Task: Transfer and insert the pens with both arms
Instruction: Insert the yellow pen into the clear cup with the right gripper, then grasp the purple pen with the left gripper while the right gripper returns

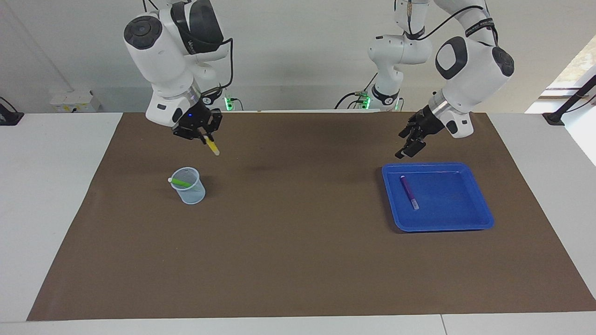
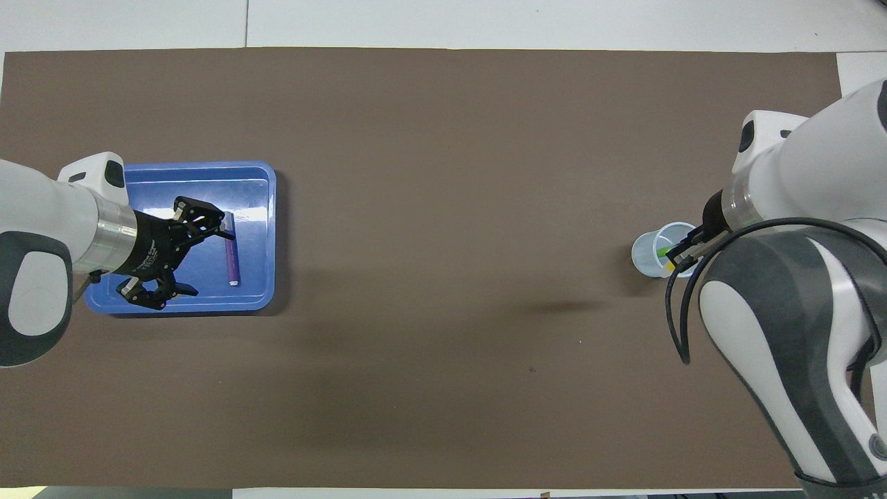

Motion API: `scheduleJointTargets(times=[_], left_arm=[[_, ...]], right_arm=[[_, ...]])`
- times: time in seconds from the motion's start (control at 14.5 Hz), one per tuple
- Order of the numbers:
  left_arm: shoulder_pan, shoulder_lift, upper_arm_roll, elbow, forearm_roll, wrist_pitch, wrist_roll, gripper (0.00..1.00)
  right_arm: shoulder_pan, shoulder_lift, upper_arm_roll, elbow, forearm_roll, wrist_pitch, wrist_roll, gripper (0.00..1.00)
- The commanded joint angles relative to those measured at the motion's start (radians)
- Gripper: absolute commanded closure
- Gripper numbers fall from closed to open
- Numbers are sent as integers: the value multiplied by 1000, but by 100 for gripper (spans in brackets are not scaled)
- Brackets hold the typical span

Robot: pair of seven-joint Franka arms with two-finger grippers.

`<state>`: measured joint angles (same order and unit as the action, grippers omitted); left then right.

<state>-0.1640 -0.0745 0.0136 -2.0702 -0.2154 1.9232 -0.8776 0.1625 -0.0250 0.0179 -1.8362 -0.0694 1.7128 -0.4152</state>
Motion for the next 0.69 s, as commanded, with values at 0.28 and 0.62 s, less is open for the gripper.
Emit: scheduleJointTargets(times=[0.28, 0.62], left_arm=[[27, 160, 6, 7, 132, 193, 563, 0], [29, 298, 6, 24, 137, 339, 795, 0]], right_arm=[[-26, -16, 14, -156, -124, 194, -149, 100], [-37, -46, 14, -239, -122, 251, -140, 99]])
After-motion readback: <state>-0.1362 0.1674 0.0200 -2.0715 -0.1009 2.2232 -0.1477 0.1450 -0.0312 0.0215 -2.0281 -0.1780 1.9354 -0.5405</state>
